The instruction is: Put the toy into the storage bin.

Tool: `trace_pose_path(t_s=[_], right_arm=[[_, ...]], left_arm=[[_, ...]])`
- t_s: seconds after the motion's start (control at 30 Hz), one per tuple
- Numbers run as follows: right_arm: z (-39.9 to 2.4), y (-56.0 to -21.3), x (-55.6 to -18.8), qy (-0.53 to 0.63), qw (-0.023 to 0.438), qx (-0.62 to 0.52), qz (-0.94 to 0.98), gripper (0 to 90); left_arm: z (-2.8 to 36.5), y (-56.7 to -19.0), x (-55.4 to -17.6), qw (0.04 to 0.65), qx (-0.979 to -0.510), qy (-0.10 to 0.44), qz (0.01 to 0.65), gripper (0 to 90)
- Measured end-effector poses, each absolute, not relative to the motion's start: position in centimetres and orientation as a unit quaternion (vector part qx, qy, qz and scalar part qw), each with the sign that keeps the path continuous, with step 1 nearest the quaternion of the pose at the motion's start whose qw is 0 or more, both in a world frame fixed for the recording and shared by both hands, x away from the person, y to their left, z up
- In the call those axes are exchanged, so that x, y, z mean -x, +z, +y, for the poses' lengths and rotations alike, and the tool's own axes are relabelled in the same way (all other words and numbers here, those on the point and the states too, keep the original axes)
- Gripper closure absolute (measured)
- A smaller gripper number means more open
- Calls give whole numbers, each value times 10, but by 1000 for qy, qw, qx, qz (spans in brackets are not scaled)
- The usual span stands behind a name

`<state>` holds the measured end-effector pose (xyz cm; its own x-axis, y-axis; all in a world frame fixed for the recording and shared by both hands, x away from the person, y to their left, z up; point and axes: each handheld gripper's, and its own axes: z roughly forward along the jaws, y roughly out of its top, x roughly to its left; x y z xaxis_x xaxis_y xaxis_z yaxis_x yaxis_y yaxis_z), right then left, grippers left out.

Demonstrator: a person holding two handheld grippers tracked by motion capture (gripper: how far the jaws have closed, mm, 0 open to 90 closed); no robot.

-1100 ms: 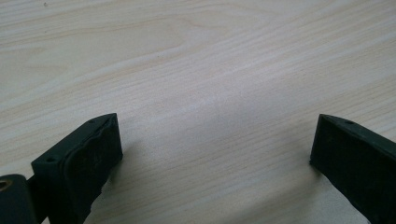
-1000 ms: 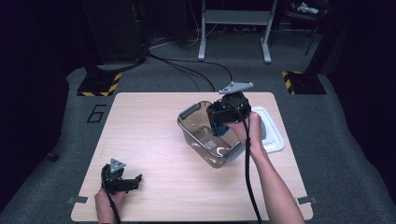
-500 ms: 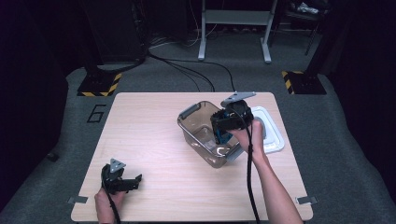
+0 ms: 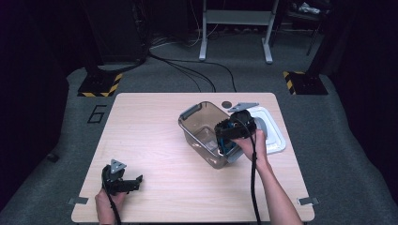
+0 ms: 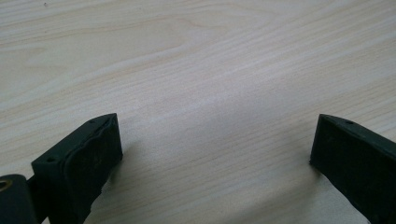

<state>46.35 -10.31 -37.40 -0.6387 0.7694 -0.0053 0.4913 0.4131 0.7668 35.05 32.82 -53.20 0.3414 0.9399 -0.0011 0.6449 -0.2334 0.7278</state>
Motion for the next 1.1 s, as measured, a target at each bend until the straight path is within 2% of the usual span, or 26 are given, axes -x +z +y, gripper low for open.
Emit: trace_pose_path(t_s=[0.6, 1.1], right_arm=[[-106, -400, -462, 368, 158, -389, 830, 241], [-113, -397, -460, 356, 133, -388, 840, 240]], left_arm=[[328, -532, -351, 325, -752, 227, 527, 22], [328, -532, -351, 325, -752, 226, 527, 22]])
